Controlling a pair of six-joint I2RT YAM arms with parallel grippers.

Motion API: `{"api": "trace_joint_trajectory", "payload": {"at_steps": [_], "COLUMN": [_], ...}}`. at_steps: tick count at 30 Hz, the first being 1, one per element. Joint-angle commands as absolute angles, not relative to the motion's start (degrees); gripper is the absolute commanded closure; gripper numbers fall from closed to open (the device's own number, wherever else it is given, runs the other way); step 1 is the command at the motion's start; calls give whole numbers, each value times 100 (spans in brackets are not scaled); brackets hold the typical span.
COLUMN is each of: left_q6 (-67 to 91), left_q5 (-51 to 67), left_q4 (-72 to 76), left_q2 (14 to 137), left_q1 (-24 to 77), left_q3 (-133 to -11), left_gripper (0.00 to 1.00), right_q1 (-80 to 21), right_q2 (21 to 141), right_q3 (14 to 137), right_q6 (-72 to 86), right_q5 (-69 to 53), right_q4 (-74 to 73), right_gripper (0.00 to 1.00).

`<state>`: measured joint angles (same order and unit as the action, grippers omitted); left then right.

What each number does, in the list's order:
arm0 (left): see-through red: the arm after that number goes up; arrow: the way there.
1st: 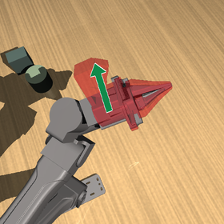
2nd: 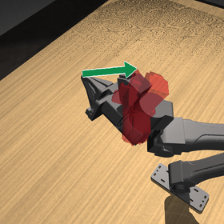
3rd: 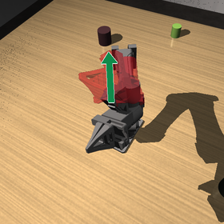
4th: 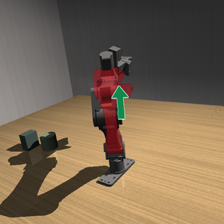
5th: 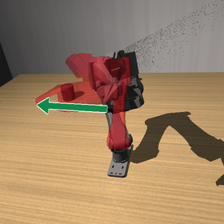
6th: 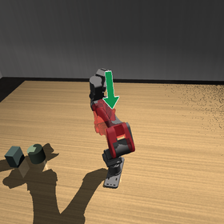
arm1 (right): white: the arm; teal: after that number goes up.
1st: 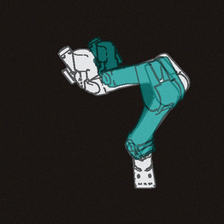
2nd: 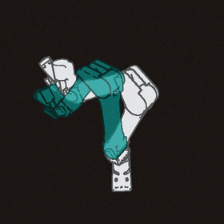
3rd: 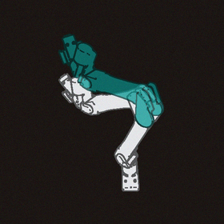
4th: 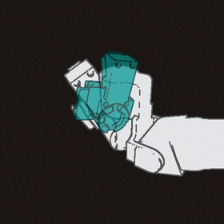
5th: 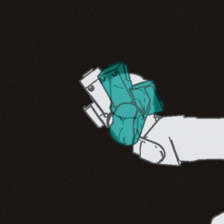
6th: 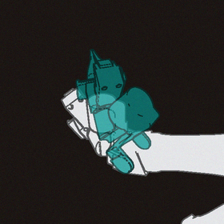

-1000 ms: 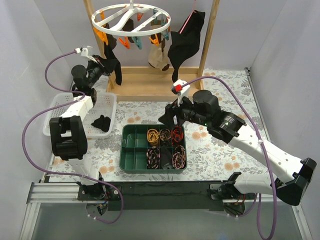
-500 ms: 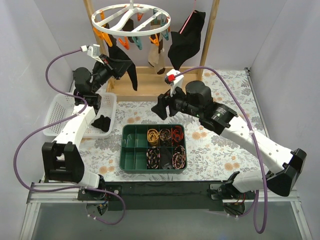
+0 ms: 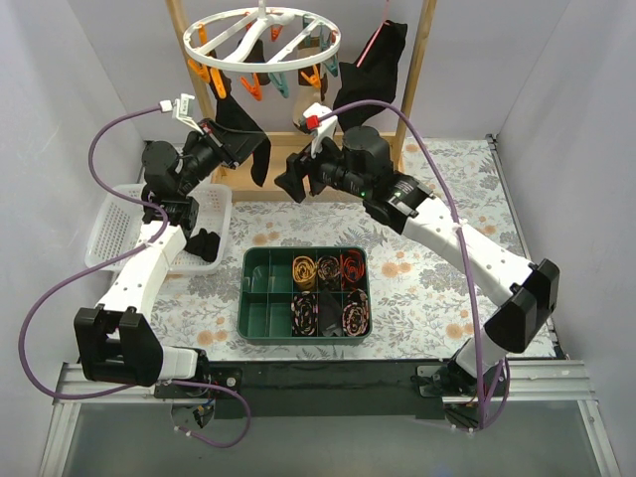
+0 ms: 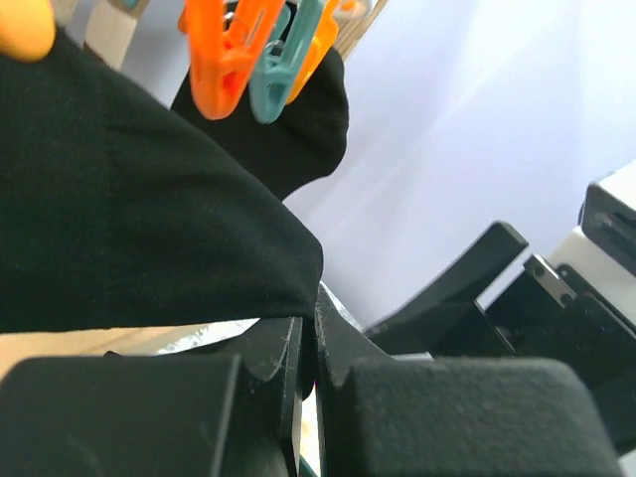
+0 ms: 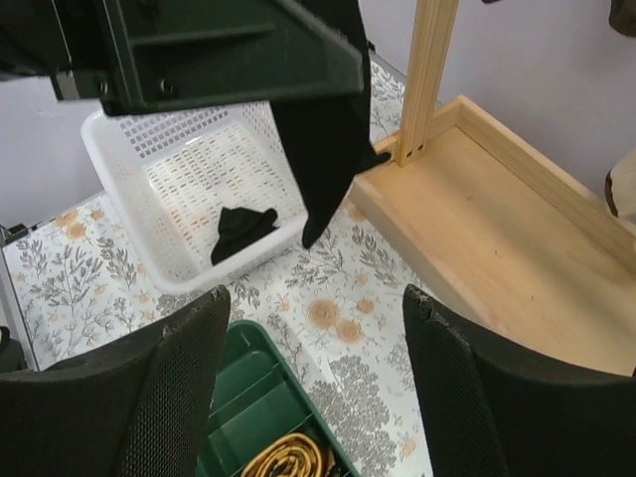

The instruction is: Remove the socks clipped to the hanger

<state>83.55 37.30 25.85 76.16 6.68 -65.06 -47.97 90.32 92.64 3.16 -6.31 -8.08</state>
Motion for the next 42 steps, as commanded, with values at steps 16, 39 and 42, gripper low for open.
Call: {"api": "trace_joint_trajectory", "payload": {"at_steps": [16, 39, 42], "left_q6": [8991, 8147, 8445], "left_q5": [3937, 4007, 4446], "left_q4": [2505, -212, 156], "left_q2": [7400, 8111, 8270], "left_q1": [870, -351, -553], "left_q3": [-6592, -8929, -9026], "left_gripper": [100, 37, 37], "right_q1": [-4614, -4474, -4430], "right_q2": [10011, 9413, 9264], "right_q3": [10055, 9580, 9528], "right_q6": [650, 835, 835], "right_q5": [-1442, -1731, -1872], "right_q4": [835, 862, 747], "right_gripper": [68, 99, 99]}}
